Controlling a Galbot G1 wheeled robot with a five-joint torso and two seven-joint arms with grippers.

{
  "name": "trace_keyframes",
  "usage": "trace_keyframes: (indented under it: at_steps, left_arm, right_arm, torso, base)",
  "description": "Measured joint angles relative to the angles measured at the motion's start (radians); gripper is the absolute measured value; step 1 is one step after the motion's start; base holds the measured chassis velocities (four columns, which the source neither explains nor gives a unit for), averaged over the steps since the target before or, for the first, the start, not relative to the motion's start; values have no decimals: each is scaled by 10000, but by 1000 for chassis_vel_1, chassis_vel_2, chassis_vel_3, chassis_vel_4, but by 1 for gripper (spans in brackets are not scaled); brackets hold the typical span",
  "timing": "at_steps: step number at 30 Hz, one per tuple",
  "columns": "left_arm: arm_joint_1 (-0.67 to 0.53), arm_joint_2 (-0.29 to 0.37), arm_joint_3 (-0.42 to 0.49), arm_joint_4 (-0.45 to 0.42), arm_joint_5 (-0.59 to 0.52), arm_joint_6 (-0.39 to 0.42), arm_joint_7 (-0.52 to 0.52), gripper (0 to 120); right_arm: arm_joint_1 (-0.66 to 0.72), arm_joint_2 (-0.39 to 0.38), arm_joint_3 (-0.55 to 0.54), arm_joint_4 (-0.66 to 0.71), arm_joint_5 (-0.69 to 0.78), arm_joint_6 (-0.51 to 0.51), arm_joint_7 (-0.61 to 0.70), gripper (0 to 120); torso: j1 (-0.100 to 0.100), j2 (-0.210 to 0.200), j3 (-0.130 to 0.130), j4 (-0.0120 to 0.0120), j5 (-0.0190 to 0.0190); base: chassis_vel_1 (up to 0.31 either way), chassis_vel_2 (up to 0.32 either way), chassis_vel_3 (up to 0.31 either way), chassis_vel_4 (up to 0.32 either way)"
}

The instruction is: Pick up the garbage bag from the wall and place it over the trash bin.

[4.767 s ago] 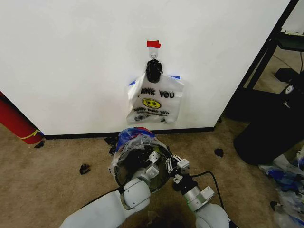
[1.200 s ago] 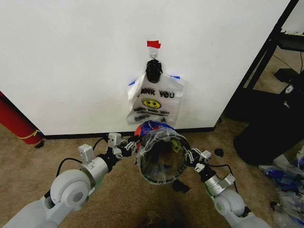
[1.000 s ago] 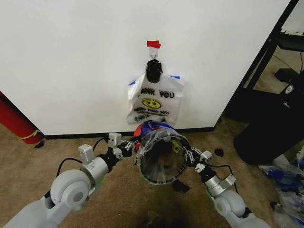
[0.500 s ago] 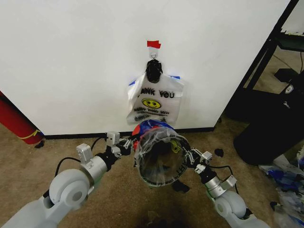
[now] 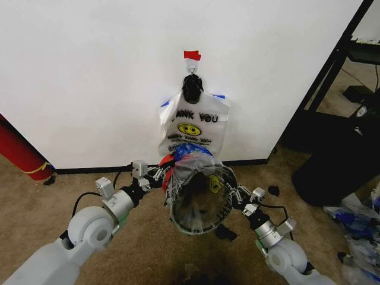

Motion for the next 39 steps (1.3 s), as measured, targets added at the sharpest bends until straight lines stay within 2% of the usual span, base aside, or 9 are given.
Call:
trace_keyframes:
  at_steps: [4, 12, 17, 18, 24, 27, 33, 38, 39]
  left_arm:
    - [94, -25, -234, 167, 28, -501, 119, 15]
    - [530, -166, -1079, 302, 563, -613, 310, 41]
    - [1154, -349, -1731, 147, 418, -572, 1728, 63]
    - [1154, -349, -1731, 147, 418, -572, 1728, 63]
    - [1433, -520, -1563, 213, 834, -531, 2938, 89]
    - [1388, -529, -1507, 346, 833, -426, 3339, 97]
    - [1150, -506, -1464, 682, 319, -41, 4413, 91]
    - [842, -455, -1449, 1117, -319, 670, 5403, 70]
    - [842, -455, -1449, 1117, -319, 670, 5403, 70]
  right_arm:
    - [-14, 101, -104, -72, 209, -210, 459, 0]
    - [254, 182, 38, -569, 1424, -533, 437, 0]
    - [377, 244, 120, -613, 2139, -751, 547, 0]
    - [377, 244, 120, -613, 2139, -751, 547, 0]
    - [463, 292, 118, -683, 2251, -759, 527, 0]
    - [469, 283, 127, -685, 2261, -754, 490, 0]
    - [462, 246, 211, -718, 2261, -694, 297, 0]
    - [464, 239, 256, -841, 2211, -598, -171, 0]
    - [464, 239, 256, -841, 2211, -598, -171, 0]
  torso:
    - [0, 0, 0, 0, 1]
    - [0, 0, 0, 0, 0]
    - [0, 0, 0, 1, 1]
    - [0, 0, 0, 1, 1]
    - [0, 0, -1, 1, 1]
    - [0, 0, 0, 0, 1]
    - [0, 0, 0, 0, 1]
    - [0, 0, 0, 0, 1]
    - [0, 0, 0, 0, 1]
  base:
    - [0, 0, 0, 0]
    - [0, 0, 0, 0]
    - [0, 0, 0, 0]
    - [0, 0, 0, 0]
    - [0, 0, 0, 0]
    - [0, 0, 0, 0]
    - [0, 0, 0, 0]
    - [0, 0, 0, 0]
    - [0, 0, 0, 0]
